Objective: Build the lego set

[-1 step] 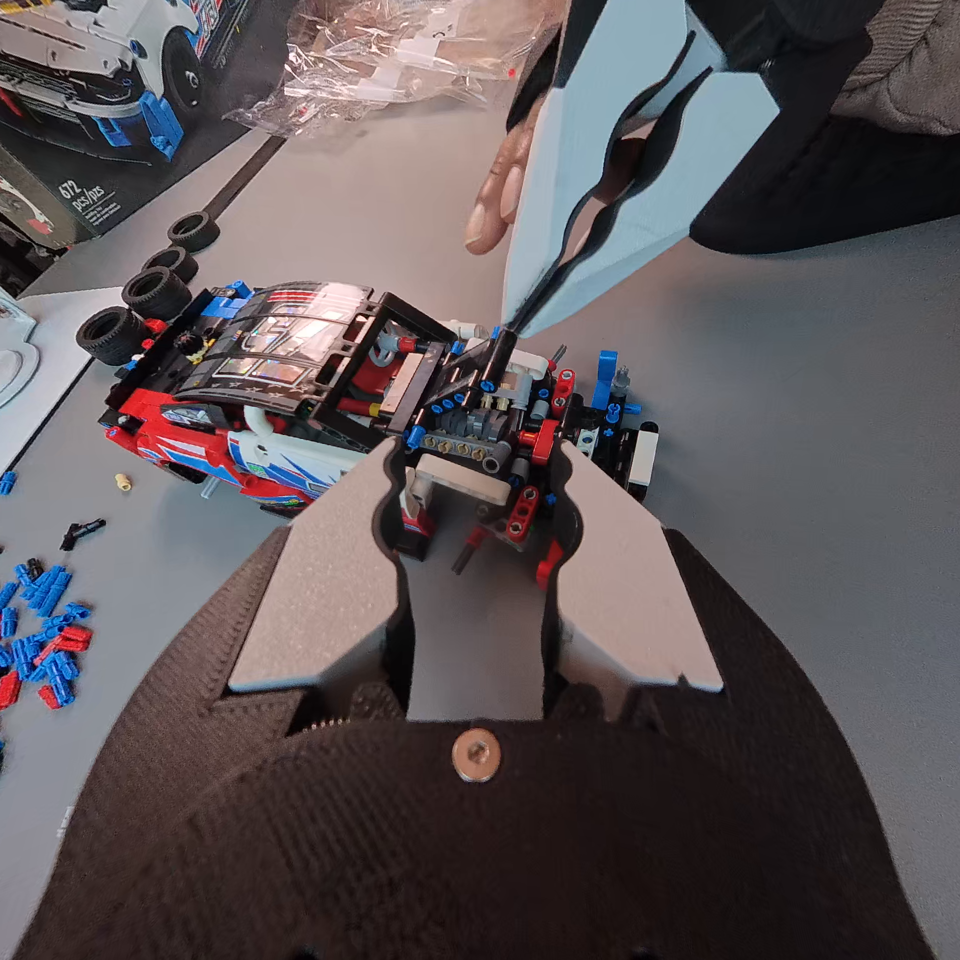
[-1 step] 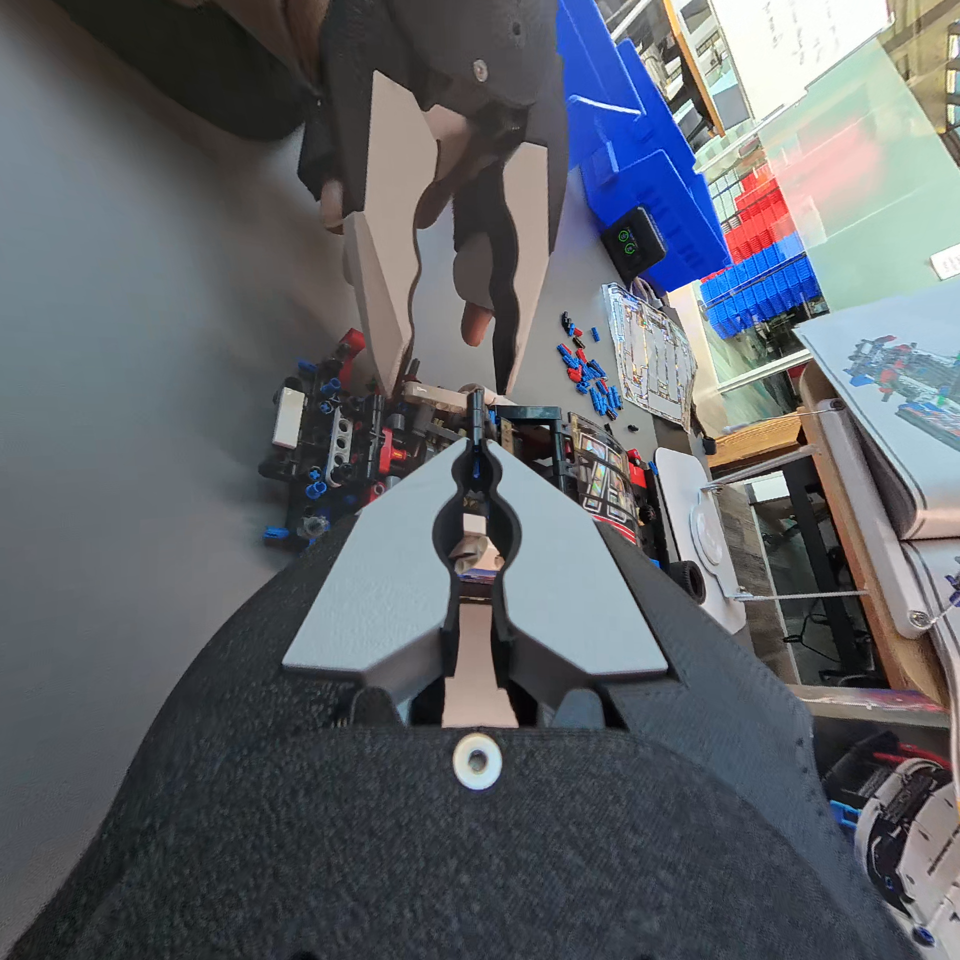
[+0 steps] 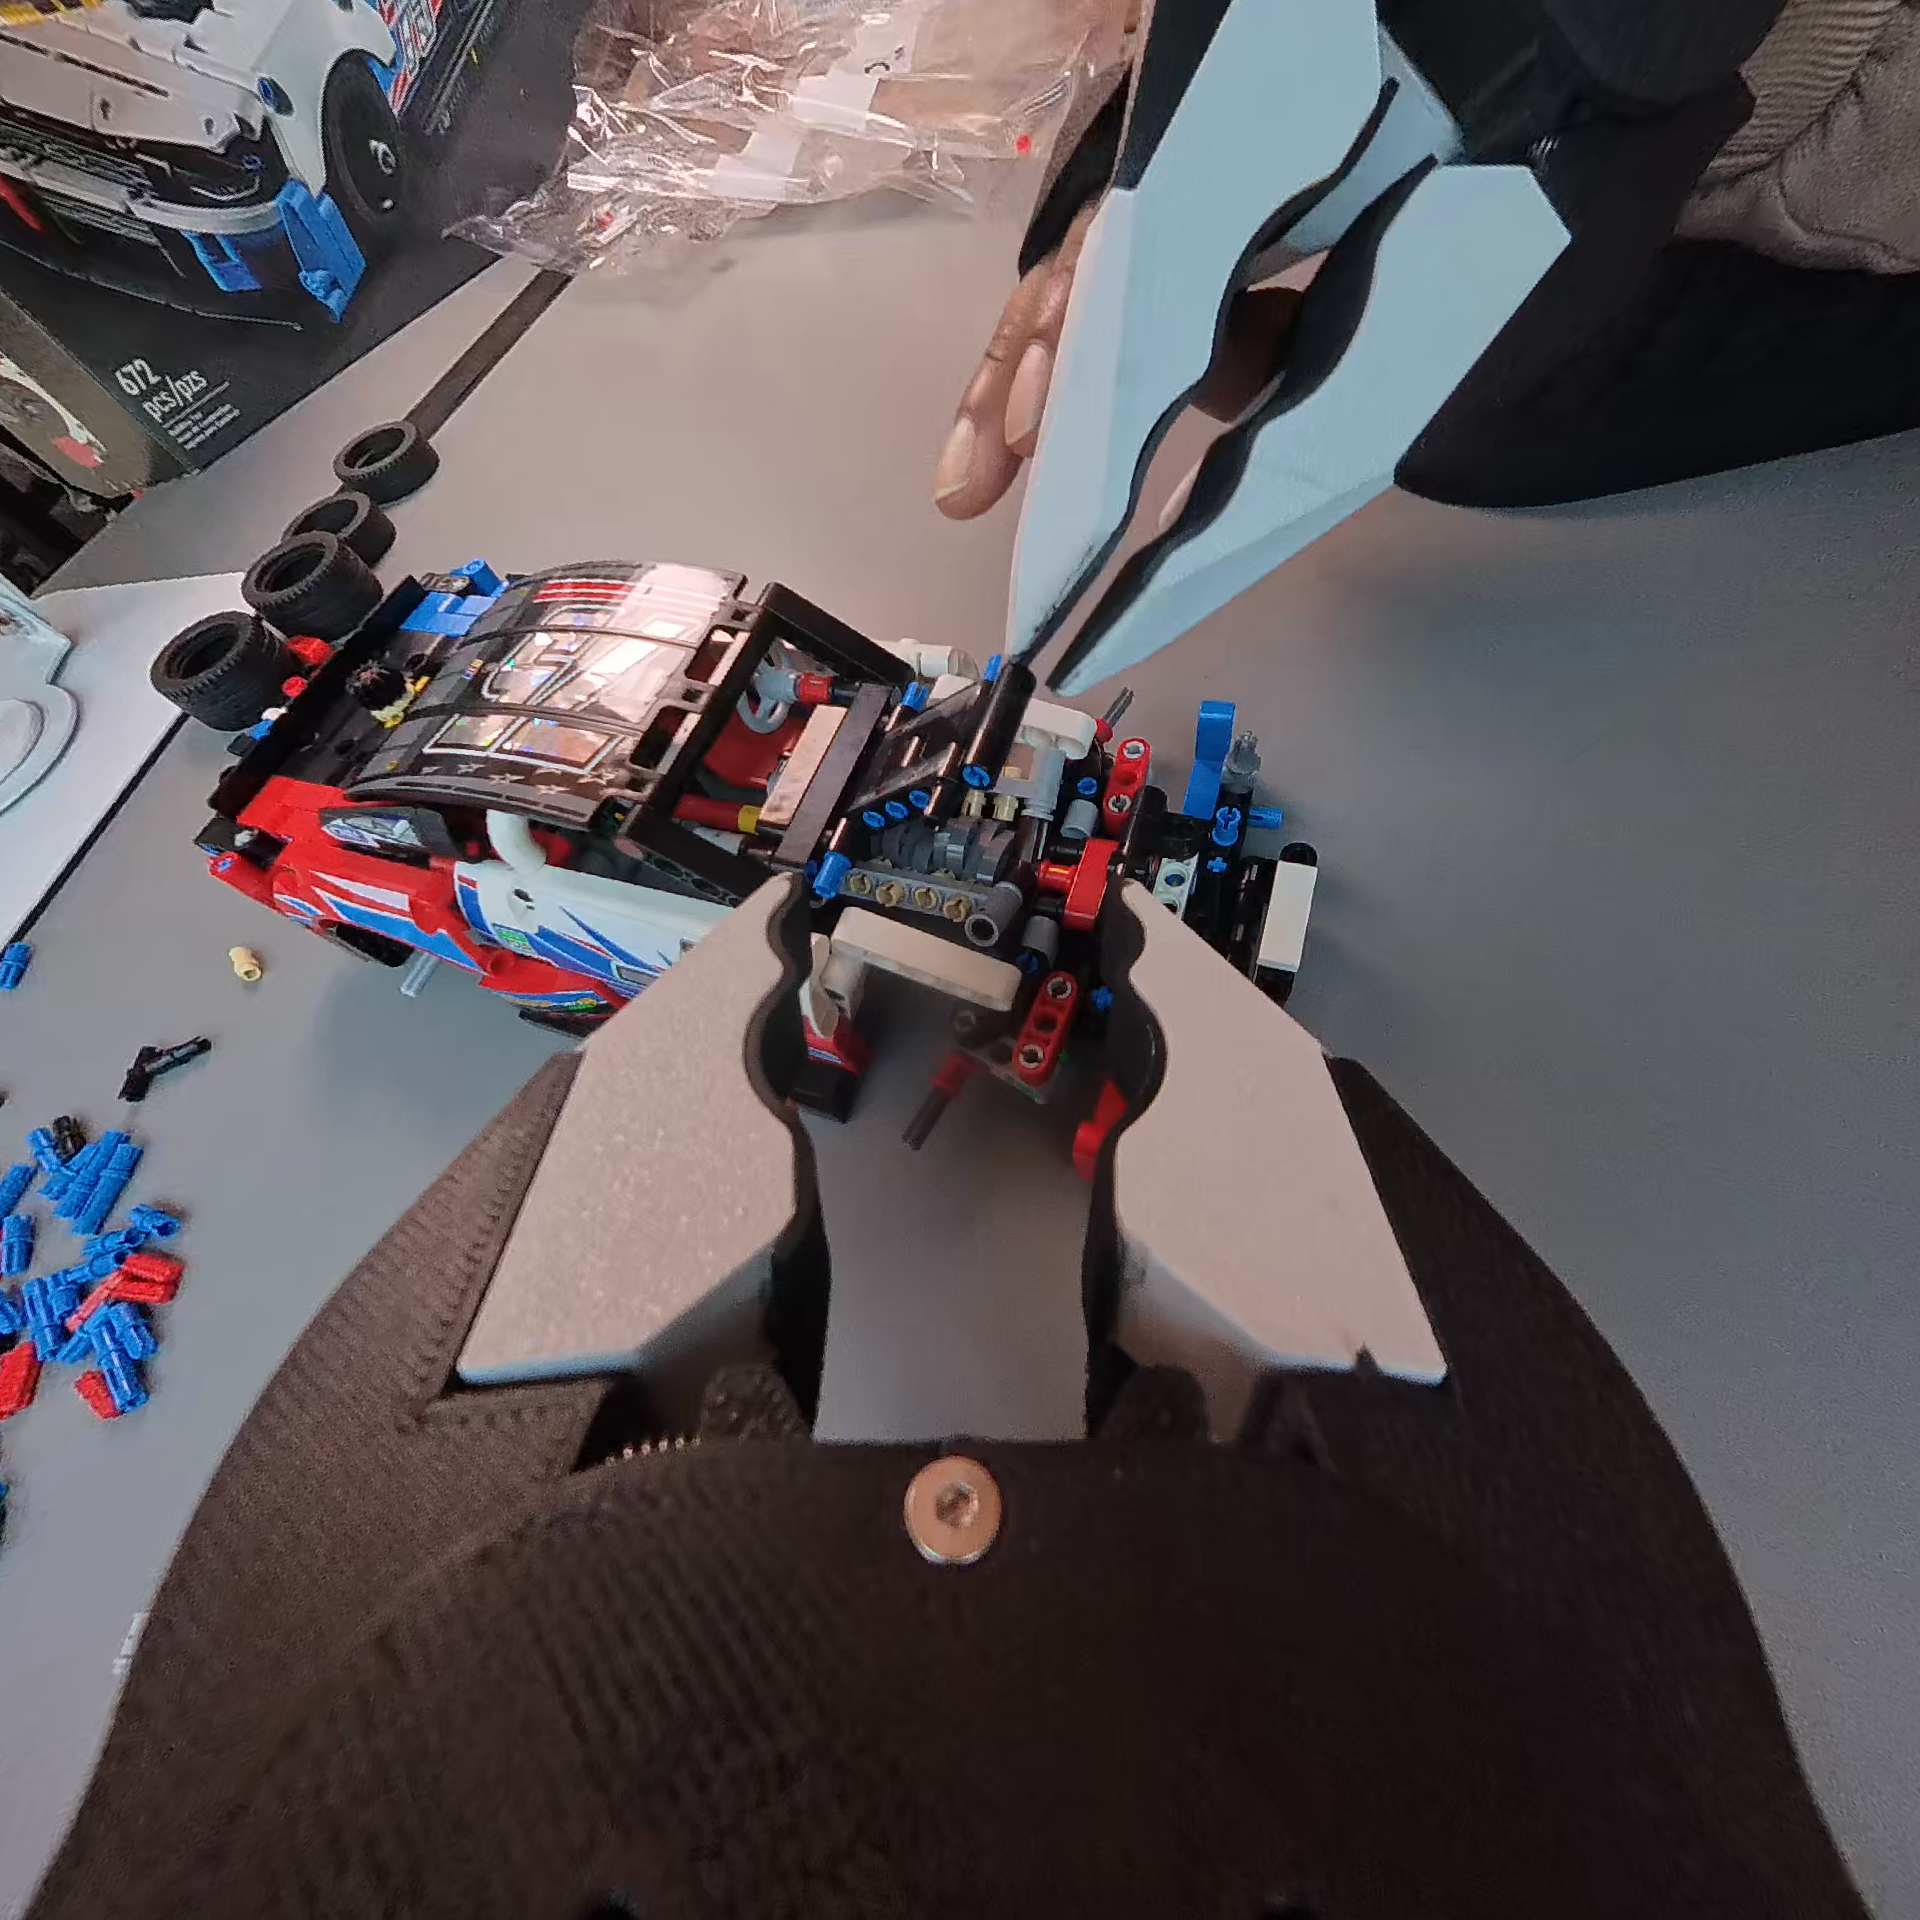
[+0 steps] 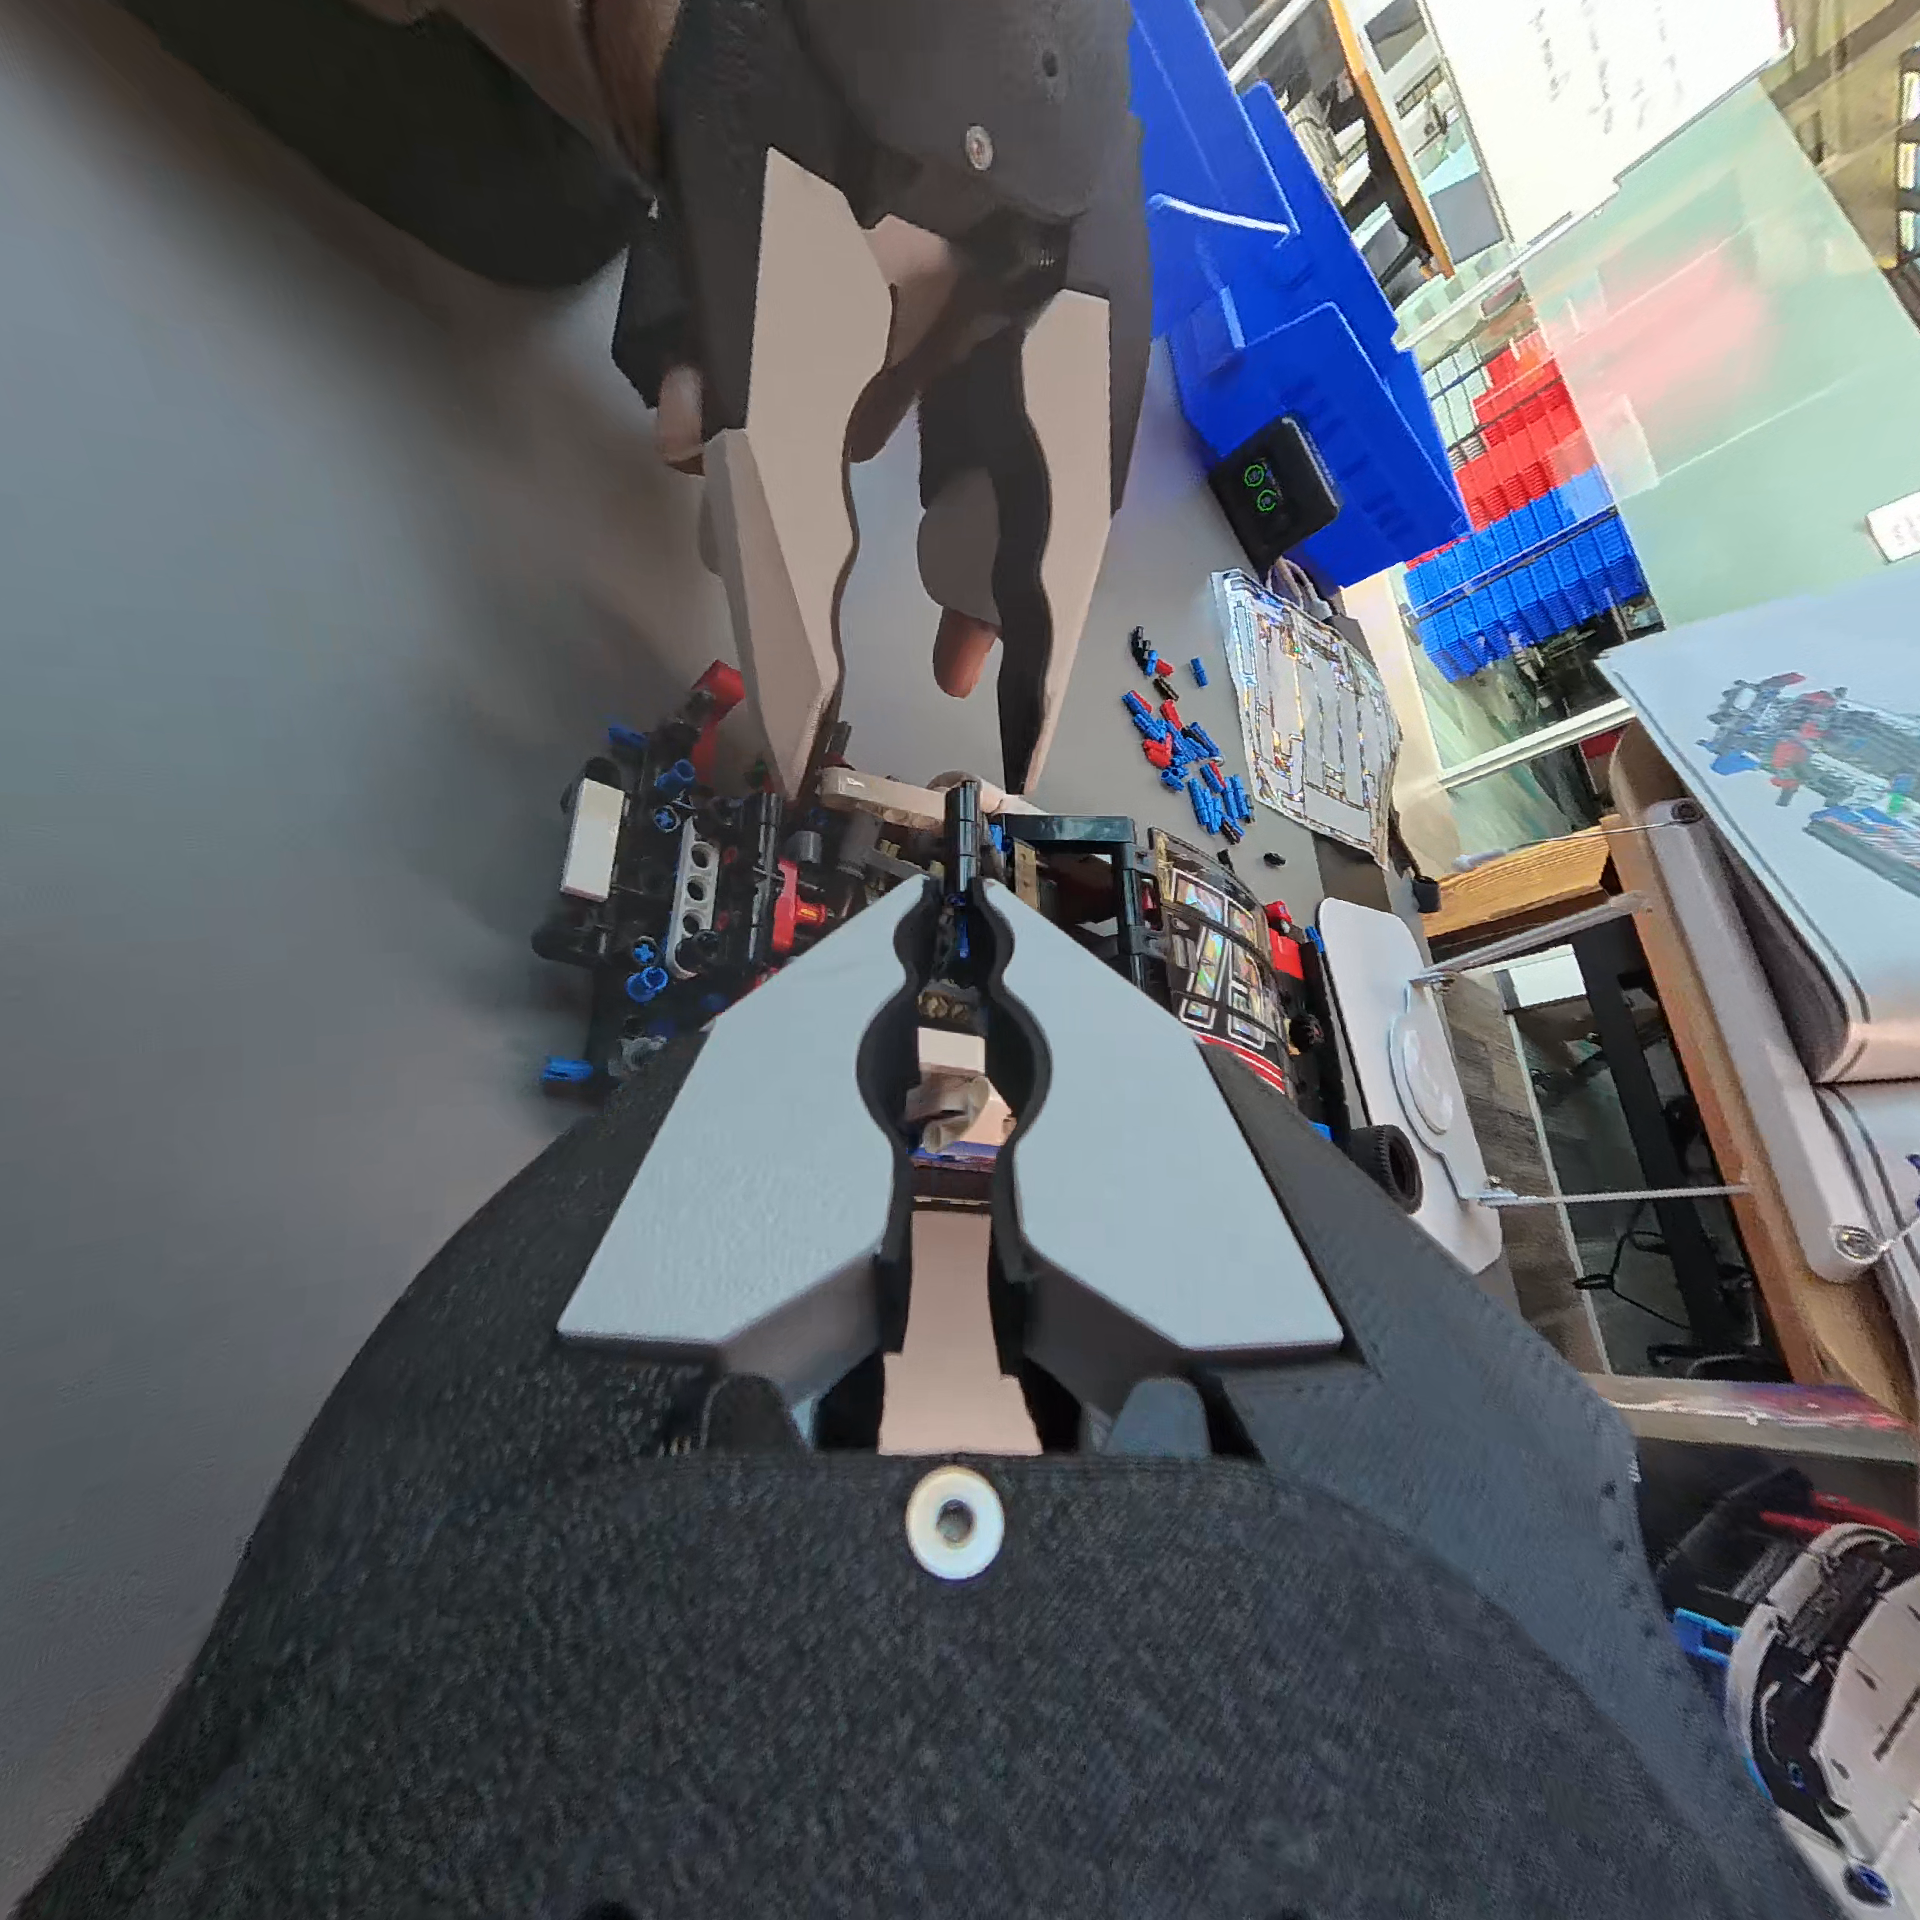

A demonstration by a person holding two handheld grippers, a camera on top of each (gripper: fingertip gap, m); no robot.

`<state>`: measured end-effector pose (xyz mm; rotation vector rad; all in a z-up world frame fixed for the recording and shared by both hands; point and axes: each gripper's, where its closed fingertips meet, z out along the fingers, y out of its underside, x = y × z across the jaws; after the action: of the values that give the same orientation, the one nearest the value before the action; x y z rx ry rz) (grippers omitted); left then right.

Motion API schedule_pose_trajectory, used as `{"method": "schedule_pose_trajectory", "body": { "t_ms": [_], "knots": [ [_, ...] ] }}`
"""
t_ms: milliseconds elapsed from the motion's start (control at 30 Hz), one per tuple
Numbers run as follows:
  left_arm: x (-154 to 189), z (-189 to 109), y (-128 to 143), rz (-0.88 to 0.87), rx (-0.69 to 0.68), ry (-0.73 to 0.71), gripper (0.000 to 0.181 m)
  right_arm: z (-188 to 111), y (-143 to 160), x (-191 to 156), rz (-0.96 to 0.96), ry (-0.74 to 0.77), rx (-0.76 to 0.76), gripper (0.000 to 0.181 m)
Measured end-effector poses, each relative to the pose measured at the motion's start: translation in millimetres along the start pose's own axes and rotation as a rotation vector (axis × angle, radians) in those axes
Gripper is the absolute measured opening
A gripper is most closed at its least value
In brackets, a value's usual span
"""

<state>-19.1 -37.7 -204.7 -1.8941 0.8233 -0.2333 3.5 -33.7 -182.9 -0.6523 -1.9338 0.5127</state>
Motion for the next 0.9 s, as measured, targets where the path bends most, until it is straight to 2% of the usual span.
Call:
{"method": "schedule_pose_trajectory", "body": {
  "t_ms": [100,233,500,667,900],
  "knots": [
    [0.3,0.7,1.0,0.003,-0.005,0.000,0.054,1.9,-0.8,-2.1,0.030,0.008,0.007,0.009],
    [0.6,1.1,1.9,0.003,-0.009,0.000,0.054,5.4,3.4,-10.3,-0.008,-0.012,-0.024,0.000],
    [-0.2,0.8,2.7,0.005,-0.012,-0.004,0.053,8.4,13.3,-18.2,-0.015,-0.041,-0.067,0.002],
    [-0.9,0.9,3.5,0.002,-0.013,-0.005,0.053,3.1,1.2,-10.7,0.048,-0.026,-0.003,0.004],
    [-0.3,2.4,5.3,-0.001,-0.019,-0.001,0.053,16.8,6.6,-18.8,0.000,-0.045,-0.057,0.003]
  ]
}}
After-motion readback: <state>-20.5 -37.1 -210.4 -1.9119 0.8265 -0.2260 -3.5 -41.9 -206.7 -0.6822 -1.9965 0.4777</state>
